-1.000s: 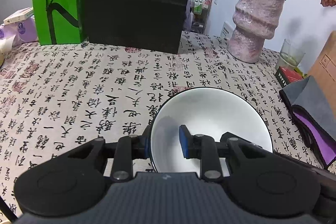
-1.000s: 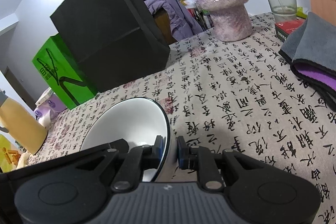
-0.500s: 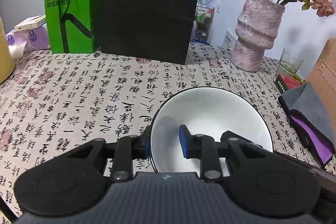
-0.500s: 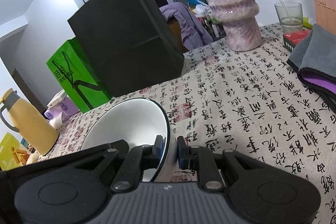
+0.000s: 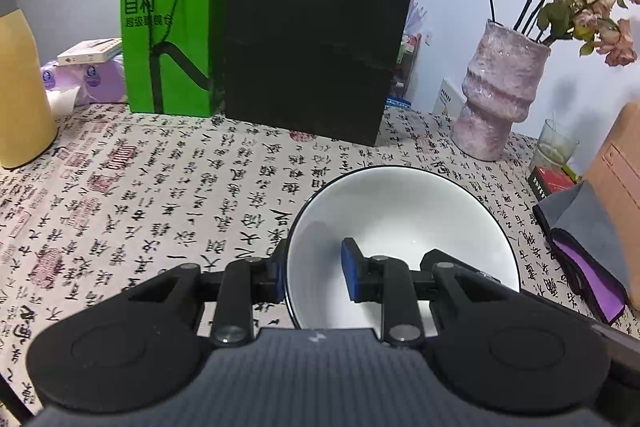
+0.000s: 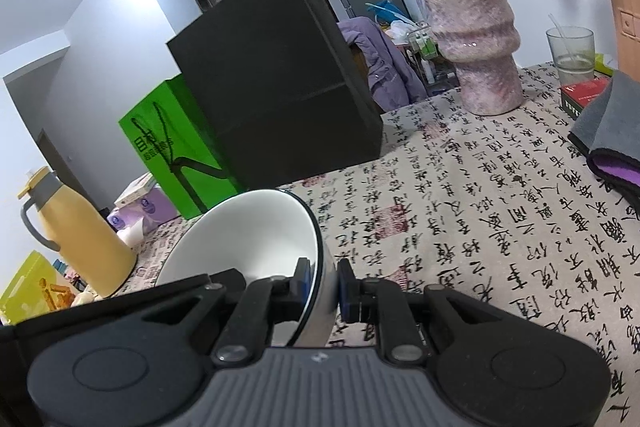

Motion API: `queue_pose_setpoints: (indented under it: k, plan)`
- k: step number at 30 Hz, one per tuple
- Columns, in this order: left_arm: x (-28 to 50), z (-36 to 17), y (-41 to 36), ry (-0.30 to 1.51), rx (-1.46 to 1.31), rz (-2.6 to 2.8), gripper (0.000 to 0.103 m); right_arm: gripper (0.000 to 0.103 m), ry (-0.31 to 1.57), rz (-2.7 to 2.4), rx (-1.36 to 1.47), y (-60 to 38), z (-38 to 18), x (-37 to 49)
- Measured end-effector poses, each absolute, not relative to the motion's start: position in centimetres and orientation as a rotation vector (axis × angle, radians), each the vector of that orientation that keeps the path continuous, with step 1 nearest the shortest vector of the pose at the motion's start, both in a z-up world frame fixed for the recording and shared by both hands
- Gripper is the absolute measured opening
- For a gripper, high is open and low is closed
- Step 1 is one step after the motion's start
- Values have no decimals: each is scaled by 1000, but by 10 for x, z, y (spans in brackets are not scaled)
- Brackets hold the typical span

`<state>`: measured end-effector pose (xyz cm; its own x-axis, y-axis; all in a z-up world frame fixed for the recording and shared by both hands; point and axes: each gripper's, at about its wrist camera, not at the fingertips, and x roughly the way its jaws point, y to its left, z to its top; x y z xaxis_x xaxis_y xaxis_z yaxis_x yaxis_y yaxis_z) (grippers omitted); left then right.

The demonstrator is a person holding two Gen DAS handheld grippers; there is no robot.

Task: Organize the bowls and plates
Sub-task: 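Carry the held white bowl toward the blue bowl with both tools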

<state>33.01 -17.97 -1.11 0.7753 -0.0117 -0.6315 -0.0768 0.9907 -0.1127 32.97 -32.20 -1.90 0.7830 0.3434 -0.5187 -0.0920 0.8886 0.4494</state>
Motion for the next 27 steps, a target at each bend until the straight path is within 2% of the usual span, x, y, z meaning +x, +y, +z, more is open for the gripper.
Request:
queue_pose_setpoints:
  k: [27]
  plan:
    - [267, 9, -135, 658, -144, 62, 27, 15, 617, 277, 412, -277, 1, 275]
